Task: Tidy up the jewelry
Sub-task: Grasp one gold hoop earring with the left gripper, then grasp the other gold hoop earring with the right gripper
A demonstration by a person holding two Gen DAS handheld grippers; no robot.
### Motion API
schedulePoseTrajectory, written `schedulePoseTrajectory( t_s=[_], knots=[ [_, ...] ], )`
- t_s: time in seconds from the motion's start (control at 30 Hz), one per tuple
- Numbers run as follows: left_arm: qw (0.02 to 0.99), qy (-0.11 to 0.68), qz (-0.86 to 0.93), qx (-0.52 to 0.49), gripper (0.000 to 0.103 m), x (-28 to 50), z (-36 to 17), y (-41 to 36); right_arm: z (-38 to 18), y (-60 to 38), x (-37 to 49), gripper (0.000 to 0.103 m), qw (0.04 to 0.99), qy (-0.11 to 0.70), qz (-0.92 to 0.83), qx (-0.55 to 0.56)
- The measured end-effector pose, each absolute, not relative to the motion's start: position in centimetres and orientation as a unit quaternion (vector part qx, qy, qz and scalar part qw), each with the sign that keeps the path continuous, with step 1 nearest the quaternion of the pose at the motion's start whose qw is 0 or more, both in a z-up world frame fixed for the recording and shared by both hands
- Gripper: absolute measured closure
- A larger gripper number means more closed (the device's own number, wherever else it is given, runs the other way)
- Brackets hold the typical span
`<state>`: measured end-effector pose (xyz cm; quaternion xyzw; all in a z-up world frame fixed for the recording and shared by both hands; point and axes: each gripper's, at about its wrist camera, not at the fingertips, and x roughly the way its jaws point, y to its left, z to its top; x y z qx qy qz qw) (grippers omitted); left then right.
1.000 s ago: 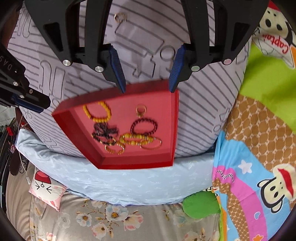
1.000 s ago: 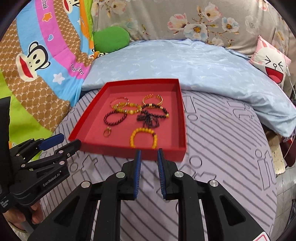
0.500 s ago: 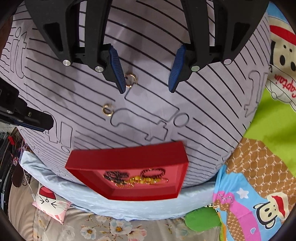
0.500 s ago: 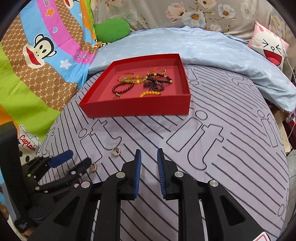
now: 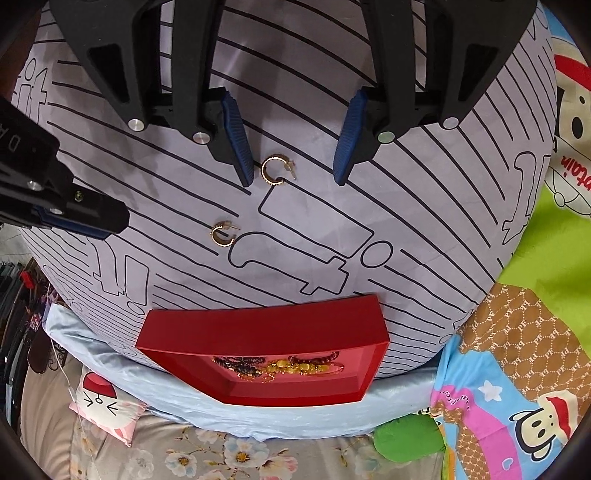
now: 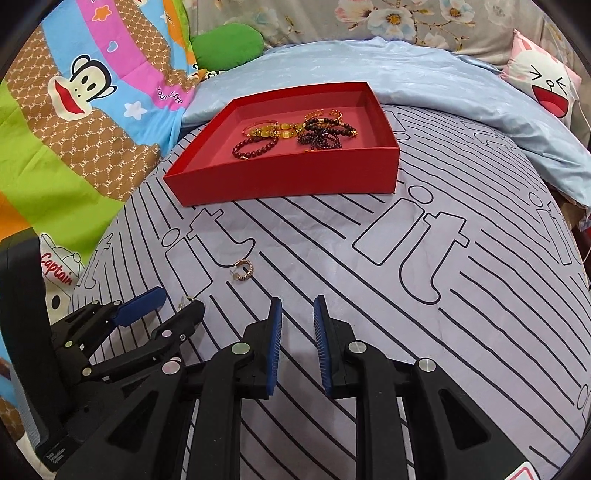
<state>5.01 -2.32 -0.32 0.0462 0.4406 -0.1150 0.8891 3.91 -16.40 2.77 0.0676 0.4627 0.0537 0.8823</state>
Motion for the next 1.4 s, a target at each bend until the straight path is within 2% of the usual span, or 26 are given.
schedulePoseTrajectory(
  t_s=[0.1, 0.27, 1.23, 1.4],
  knots=[
    [0.891, 0.436, -0.115, 0.052, 0.066, 4.8, -0.4, -2.5, 2.6, -16.2, 4.0, 0.085, 0.882, 0.464, 0.056, 0.068],
    [0.890, 0.439, -0.119, 0.037, 0.085, 4.9, -0.2, -1.8, 2.3, -15.8, 4.1, 0.085, 0.879, 0.467, 0.063, 0.068],
    [0.890, 0.444, -0.105, 0.014, 0.085, 7.4, -0.1, 0.3, 0.1, -10.6, 8.1, 0.084, 0.873, 0.480, 0.090, 0.023],
    [0.890, 0.444, -0.105, 0.013, 0.085, 7.6, -0.2, 0.3, 0.0, -10.5, 8.3, 0.087, 0.874, 0.477, 0.087, 0.018]
  ],
)
